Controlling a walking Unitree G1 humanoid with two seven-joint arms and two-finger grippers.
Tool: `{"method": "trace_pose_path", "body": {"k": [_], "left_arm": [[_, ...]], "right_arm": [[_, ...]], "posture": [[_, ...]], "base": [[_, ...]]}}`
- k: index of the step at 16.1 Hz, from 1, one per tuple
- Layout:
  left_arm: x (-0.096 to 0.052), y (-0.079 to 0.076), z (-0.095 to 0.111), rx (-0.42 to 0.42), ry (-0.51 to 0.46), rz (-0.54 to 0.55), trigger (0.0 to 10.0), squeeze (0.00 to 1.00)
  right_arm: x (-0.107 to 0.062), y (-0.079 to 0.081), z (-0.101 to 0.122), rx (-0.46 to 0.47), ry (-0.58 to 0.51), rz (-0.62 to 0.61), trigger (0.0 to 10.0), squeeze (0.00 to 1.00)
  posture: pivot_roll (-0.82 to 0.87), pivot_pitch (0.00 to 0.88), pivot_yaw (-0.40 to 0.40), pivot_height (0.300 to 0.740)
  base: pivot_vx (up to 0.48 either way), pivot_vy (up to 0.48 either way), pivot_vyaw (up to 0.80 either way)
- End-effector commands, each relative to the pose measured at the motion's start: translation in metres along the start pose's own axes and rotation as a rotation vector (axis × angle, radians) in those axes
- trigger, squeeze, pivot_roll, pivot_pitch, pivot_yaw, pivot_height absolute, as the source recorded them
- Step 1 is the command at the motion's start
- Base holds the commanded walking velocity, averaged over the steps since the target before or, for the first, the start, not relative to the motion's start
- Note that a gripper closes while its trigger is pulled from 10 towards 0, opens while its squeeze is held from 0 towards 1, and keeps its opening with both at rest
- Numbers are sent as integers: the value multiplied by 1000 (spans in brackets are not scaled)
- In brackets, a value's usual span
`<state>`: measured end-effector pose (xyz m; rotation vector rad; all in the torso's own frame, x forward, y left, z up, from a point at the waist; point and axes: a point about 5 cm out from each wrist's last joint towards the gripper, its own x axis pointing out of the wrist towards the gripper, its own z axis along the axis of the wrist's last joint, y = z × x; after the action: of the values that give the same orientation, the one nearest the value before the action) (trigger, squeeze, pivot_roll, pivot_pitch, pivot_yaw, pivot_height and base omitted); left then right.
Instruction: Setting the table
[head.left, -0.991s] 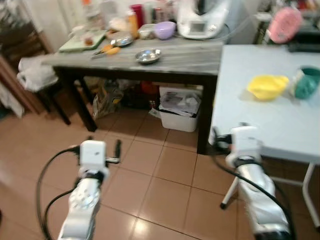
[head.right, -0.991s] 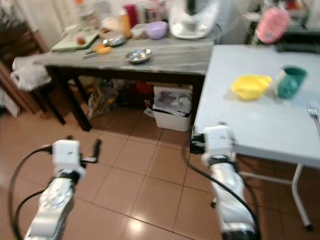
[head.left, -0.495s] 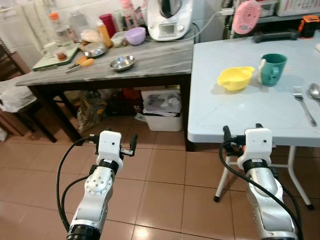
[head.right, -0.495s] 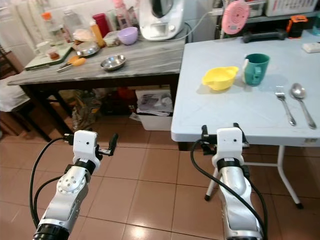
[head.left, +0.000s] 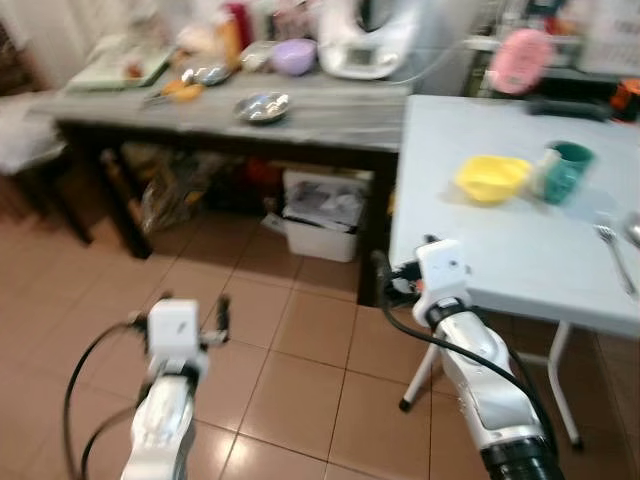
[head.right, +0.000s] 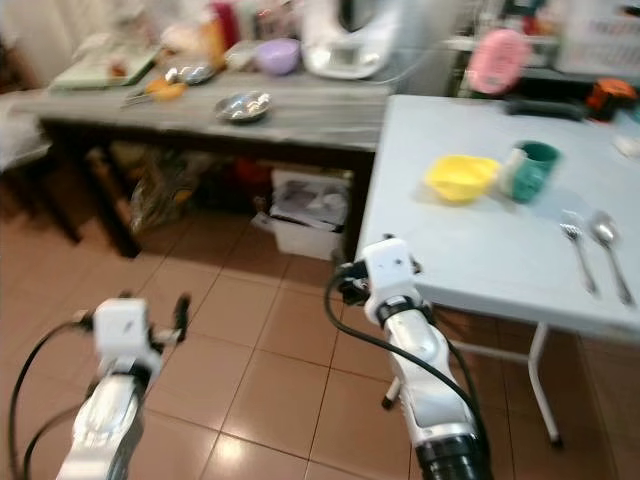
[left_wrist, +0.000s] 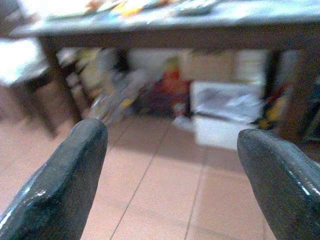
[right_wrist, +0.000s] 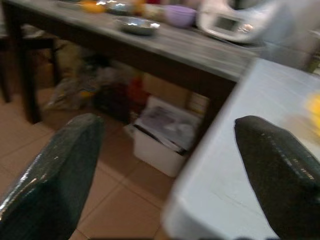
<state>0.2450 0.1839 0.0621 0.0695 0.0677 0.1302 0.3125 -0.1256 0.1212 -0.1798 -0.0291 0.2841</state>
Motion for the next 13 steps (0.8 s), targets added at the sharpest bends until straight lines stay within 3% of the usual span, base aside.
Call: {"method": "trace_pose_path", "body": {"k": [1, 9, 13], "left_arm": [[-2, 4, 5, -14, -16, 54, 10000, 0], [6, 4, 16, 17, -45, 17, 10000, 0], [11, 1, 19, 18, -51, 12, 10000, 0]], "right_arm": [[6, 1, 0, 8, 8, 23, 10000, 0], [14, -7, 5, -2, -39, -35, 10000, 0], [15, -4, 5, -32, -51, -37, 10000, 0]], "posture": [[-88, 0, -27, 740], [-116, 0, 19, 740], [-123, 0, 31, 740]], "base": [[0, 0, 0], [0, 0, 0], [0, 0, 800]]}}
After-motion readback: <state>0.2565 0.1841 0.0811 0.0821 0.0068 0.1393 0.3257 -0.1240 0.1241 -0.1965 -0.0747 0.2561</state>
